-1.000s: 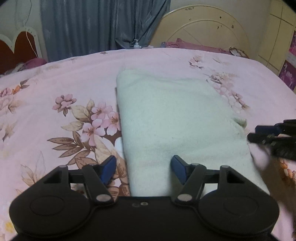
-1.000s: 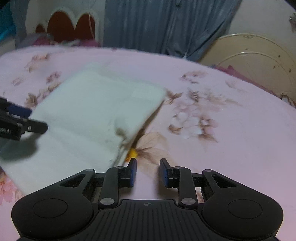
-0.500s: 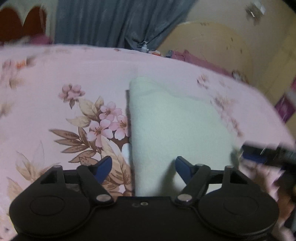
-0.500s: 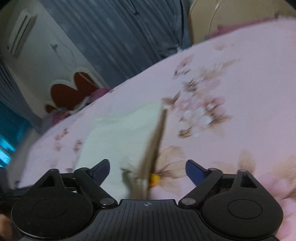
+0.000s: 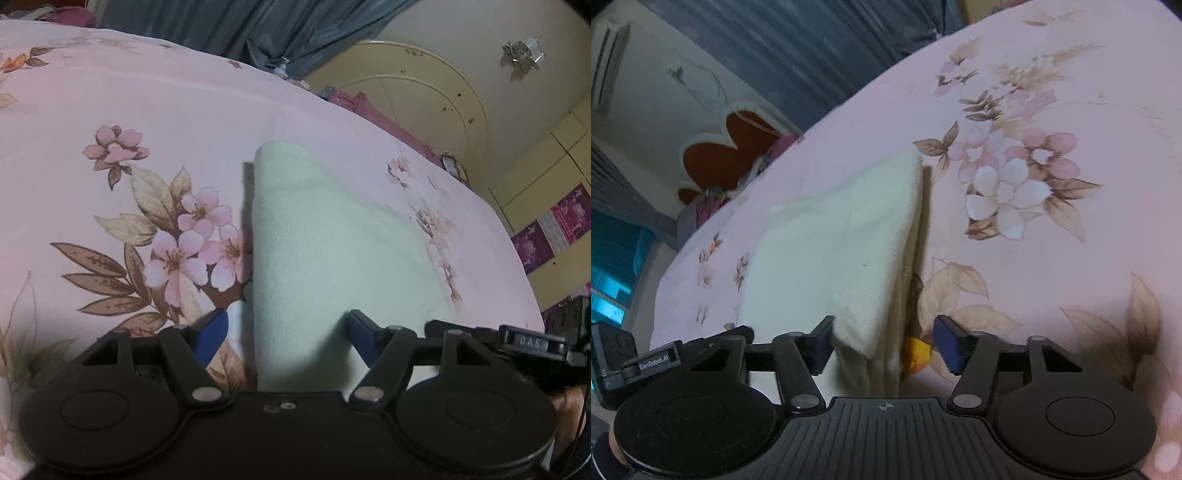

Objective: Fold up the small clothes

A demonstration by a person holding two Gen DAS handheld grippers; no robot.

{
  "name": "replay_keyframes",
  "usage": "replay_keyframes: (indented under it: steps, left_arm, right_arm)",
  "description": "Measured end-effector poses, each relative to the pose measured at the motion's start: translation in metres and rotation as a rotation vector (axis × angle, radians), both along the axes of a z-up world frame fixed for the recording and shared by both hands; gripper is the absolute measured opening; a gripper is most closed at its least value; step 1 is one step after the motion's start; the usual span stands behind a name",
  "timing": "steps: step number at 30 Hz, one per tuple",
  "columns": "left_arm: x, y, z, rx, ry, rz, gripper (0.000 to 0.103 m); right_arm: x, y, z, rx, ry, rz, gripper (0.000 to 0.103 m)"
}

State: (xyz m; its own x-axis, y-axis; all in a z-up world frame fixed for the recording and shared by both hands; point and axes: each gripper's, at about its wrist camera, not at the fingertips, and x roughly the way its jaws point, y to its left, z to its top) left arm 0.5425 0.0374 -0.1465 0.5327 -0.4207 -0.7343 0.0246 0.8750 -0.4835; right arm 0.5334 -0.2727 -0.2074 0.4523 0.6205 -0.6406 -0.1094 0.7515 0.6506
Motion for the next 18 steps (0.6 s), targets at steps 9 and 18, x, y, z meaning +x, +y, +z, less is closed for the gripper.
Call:
replay_keyframes:
  steps: [9, 18]
  left_arm:
    - [0.002, 0.013, -0.005, -0.055, 0.013, -0.036, 0.069]
    - [0.010, -0.021, 0.011, 0.106, -0.040, -0.113, 0.042]
  right_arm:
    - [0.009, -0.017, -0.021, 0.151, 0.001, 0.078, 0.043]
    - [-0.001, 0.018, 0.009, -0.091, -0.121, 0.128, 0.030]
